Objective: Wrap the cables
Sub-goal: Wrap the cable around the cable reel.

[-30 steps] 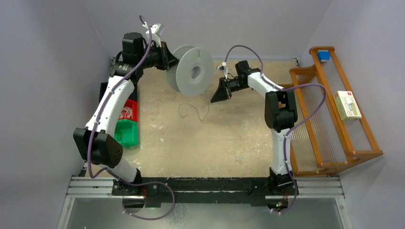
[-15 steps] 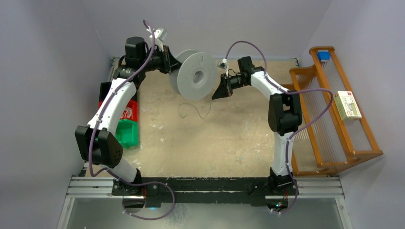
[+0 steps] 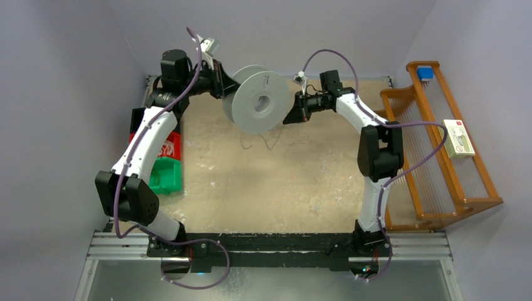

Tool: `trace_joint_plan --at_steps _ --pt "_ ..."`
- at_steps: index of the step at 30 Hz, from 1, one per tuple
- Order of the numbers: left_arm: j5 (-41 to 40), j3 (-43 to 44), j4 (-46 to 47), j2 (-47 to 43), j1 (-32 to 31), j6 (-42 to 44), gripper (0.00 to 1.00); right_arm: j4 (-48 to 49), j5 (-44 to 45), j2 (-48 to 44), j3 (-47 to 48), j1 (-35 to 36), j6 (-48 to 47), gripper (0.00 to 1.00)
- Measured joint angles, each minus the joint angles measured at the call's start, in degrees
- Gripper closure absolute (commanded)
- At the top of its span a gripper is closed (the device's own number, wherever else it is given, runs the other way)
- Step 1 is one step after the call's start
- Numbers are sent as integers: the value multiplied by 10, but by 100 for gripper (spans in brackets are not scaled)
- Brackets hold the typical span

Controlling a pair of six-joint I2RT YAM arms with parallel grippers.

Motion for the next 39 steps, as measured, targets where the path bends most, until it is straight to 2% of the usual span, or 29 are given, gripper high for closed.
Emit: trace_joint_plan --at_steps 10,18,26,32,39 --pt "18 -16 10 -2 0 14 100 12 -14 -27 -9 -38 21 100" --pt "16 -18 10 -2 0 16 100 -79 -50 -33 29 -42 -71 100" --pt "-3 -11 -33 -2 0 62 100 -97 -52 -33 39 -42 -61 96" --pt "-50 42 -102 6 -16 133 100 -206 -73 -10 149 -42 -113 94" --pt "-145 73 -145 16 -74 197 100 -262 -140 -8 173 -42 -149 93"
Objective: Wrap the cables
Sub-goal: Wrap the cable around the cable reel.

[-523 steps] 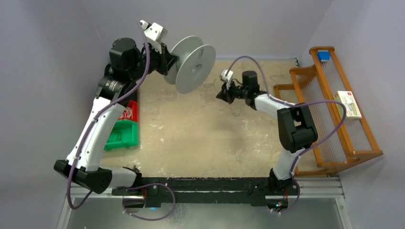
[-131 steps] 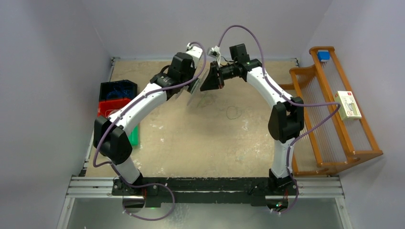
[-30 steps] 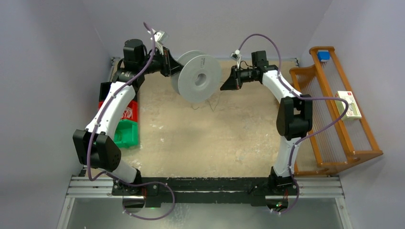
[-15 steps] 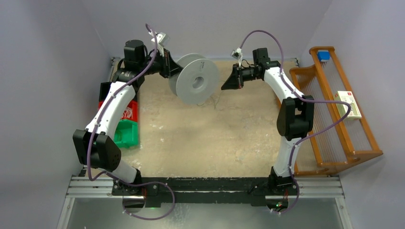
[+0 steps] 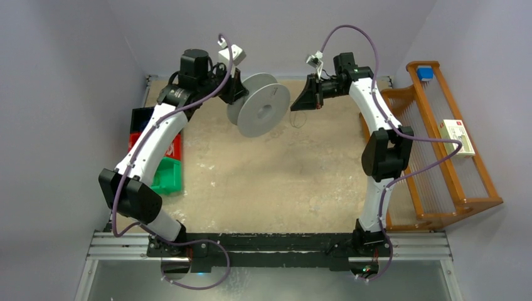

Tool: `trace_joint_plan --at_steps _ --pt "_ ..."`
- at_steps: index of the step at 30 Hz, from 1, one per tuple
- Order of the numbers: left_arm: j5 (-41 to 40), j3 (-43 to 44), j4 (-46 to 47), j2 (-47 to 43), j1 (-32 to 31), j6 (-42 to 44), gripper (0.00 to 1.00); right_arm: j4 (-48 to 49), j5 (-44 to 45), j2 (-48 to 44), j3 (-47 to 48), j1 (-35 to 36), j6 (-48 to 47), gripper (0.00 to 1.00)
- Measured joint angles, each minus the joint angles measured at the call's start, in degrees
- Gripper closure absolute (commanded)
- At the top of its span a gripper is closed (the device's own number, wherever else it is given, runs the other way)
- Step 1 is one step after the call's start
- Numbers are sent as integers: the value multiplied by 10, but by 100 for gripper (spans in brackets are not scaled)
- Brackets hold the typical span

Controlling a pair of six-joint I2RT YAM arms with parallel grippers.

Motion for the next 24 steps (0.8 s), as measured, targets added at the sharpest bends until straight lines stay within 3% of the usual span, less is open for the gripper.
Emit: trace_joint_plan --at_steps 5,24 --pt "-43 1 -6 1 -21 14 100 -1 -24 0 0 0 7 96" --pt "-119 29 -44 9 -35 81 100 208 -51 -1 -15 -9 225 93"
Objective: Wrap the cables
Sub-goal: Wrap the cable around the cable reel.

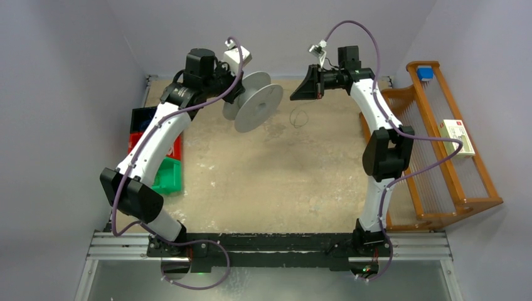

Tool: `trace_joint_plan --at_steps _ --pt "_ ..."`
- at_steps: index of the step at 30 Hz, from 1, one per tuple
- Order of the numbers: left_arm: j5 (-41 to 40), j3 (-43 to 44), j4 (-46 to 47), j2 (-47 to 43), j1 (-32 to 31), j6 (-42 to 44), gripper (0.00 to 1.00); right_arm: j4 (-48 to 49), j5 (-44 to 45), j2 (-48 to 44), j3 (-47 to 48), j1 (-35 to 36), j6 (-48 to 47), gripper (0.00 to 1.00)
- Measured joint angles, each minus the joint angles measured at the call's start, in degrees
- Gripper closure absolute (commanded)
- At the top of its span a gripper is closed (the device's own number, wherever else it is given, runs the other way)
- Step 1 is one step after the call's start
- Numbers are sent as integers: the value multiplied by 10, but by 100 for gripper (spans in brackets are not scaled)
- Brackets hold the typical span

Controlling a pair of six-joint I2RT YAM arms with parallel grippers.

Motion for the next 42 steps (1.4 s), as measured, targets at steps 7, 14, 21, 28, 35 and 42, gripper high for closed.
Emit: trace_joint_plan --at_steps 7,14,21,28,35,42 --pt "-52 -2 3 3 -1 -15 100 33 -4 -5 -2 1 29 88" --pt "-116 -7 10 33 -12 -41 100 176 -22 -70 -79 14 137 90" --pt "-158 -9 19 56 -13 -80 100 477 -29 -137 -208 75 347 90" --pt "-175 -28 30 56 -8 -149 100 932 -34 -137 -329 148 714 95" --pt "-128 -40 51 56 41 -242 100 1130 -43 -44 -350 168 1077 99" --pt "-52 -33 75 56 81 -331 100 1155 -43 -5 -359 173 1171 97"
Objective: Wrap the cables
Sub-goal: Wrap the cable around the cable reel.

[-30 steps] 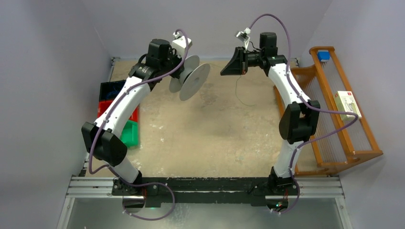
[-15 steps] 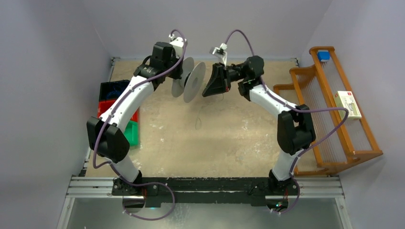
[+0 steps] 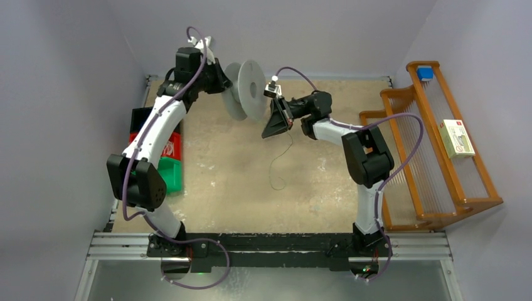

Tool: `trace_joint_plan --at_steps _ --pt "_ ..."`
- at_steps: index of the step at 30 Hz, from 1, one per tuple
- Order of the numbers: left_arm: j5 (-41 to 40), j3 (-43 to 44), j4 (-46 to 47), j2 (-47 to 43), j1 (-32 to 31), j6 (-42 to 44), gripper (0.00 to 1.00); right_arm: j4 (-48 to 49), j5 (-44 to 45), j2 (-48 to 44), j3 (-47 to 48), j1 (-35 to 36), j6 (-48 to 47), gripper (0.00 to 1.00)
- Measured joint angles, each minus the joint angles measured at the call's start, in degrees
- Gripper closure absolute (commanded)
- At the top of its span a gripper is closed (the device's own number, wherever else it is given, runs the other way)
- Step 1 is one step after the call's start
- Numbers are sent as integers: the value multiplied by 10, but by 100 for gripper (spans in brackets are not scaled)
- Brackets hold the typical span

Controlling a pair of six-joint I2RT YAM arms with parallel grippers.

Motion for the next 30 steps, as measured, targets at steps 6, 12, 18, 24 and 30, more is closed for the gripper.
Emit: trace_joint_plan --at_steps 6,12,18,24,30 --pt "83 19 39 0 34 -81 100 17 2 7 -5 1 18 96" --pt "180 19 103 0 78 -140 100 26 -1 13 -8 -4 21 95" --pt "284 -6 216 -29 131 -175 100 29 -5 6 -21 -42 22 94" --pt "408 -26 296 -57 127 -180 100 29 -9 0 -24 -96 27 92" --pt "479 -5 188 -59 123 -41 100 29 -14 0 -19 -107 48 91"
